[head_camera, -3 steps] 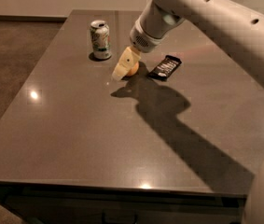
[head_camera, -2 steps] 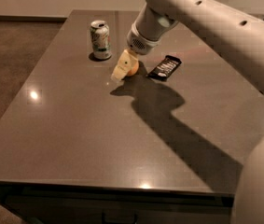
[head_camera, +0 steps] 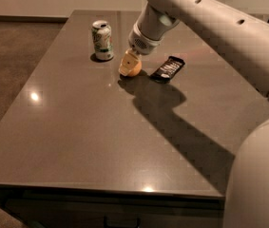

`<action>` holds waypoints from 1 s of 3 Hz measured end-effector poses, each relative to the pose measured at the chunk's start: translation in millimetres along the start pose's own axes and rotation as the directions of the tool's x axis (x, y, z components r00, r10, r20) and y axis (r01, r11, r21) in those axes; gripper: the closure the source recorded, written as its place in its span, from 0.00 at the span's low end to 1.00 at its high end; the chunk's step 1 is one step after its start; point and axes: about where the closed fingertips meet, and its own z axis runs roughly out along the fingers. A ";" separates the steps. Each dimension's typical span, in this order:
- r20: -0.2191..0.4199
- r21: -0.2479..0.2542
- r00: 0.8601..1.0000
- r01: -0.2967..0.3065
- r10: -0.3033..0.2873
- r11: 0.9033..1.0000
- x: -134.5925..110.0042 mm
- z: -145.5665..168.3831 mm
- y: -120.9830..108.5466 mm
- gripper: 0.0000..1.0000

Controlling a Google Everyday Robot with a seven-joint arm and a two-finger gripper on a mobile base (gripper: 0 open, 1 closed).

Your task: Pick orange

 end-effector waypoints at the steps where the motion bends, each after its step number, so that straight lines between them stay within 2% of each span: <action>1: 0.001 -0.011 1.000 0.002 -0.002 1.000 0.4 -2.7 -2.1 0.78; 2: 0.020 -0.006 0.998 0.053 -0.053 0.999 -10.8 -38.4 -3.4 1.00; 3: 0.034 0.001 0.994 0.104 -0.104 0.995 -22.2 -68.6 -3.8 1.00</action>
Offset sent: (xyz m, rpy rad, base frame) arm -0.0110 -0.0159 0.0712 0.0075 -0.0521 0.0781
